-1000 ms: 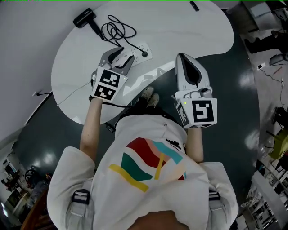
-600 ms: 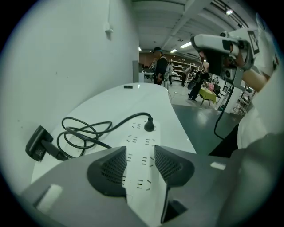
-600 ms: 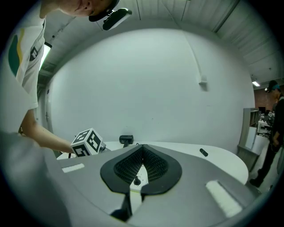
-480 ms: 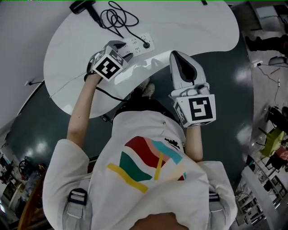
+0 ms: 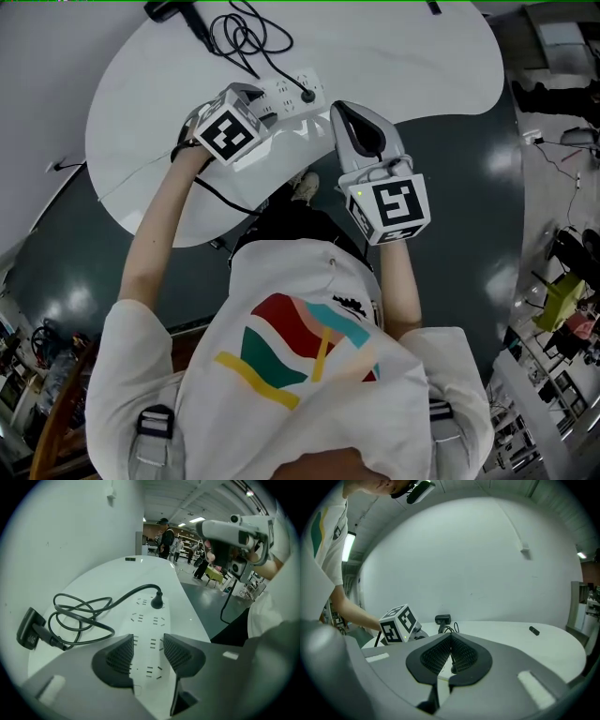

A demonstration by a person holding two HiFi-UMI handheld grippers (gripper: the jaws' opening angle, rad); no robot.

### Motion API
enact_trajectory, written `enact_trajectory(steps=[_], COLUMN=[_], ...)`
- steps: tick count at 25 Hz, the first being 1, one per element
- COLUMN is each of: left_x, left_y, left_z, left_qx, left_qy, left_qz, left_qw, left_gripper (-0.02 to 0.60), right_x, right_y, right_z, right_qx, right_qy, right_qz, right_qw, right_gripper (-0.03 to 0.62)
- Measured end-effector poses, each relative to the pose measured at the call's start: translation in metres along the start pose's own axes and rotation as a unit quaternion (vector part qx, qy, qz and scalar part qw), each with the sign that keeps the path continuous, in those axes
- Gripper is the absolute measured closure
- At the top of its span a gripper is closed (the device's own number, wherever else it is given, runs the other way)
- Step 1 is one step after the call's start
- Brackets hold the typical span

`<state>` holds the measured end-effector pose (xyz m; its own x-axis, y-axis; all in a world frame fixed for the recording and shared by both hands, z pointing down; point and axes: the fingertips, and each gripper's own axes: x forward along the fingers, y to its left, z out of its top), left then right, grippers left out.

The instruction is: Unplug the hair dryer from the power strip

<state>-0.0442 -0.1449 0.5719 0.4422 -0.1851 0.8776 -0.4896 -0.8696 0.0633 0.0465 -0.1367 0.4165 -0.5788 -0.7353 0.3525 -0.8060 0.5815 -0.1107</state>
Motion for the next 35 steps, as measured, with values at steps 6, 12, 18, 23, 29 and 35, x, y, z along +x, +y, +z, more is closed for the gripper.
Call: enact_trajectory(steps=[6, 12, 18, 23, 29, 35], left_x=[0.004, 0.002, 0.003, 0.004, 0.004, 0.004], left_y=[0.005, 0.003, 0.004, 0.003, 0.004, 0.003], left_z=[-0.002, -0.003, -0.002, -0.004, -0.004, -0.004], left_qx=[-0.001, 0.006, 0.004, 0.004, 0.008, 0.015], left_qy=[0.022, 0.043, 0.047, 0.050, 0.065, 0.079], left_qz=[-0.004, -0.012, -0.011, -0.011, -0.014, -0.019], left_qw=[0.9997, 0.9990, 0.9988, 0.9987, 0.9978, 0.9966], left_gripper=[0.387, 0.388, 0.388, 0.390, 0.393, 0.393], right_x=[0.050, 0.080, 0.101, 0.107, 0.106, 0.105], right_y=[0.009, 0.004, 0.000, -0.001, -0.002, -0.006], right_z=[-0.037, -0.071, -0.092, -0.101, -0.098, -0.098], right_qx=[-0.081, -0.090, -0.092, -0.090, -0.080, 0.007], right_qy=[0.060, 0.102, 0.127, 0.127, 0.113, 0.109], right_qz=[0.056, 0.073, 0.077, 0.067, 0.061, 0.069], right_qw=[0.993, 0.988, 0.985, 0.986, 0.989, 0.992], right_gripper=[0.478, 0.462, 0.480, 0.510, 0.522, 0.523])
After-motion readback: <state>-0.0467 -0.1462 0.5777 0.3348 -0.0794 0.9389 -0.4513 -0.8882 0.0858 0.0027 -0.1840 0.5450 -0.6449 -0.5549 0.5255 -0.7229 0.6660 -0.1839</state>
